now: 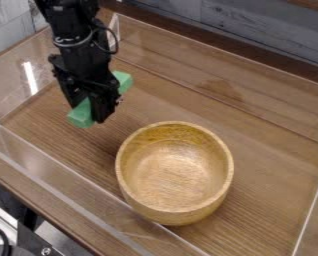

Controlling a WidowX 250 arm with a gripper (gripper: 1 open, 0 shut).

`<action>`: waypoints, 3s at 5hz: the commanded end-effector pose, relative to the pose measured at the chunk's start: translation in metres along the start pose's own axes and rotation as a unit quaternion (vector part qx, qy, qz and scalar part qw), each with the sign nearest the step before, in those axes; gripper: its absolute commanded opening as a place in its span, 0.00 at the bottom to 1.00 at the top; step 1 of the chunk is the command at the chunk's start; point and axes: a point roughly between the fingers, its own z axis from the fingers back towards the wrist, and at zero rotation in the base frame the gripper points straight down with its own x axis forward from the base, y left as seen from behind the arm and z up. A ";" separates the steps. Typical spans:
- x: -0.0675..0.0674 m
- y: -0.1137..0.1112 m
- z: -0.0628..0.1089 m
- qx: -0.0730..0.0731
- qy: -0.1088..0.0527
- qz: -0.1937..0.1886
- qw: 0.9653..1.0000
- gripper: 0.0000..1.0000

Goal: Remove the green block from inside the brown bowl and put it on the table

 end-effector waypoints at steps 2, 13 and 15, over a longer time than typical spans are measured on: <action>0.018 0.020 0.004 0.026 -0.019 0.009 0.999 0.00; 0.034 0.033 -0.004 0.009 0.039 0.029 0.999 1.00; 0.041 0.028 -0.005 0.000 0.041 0.025 0.999 1.00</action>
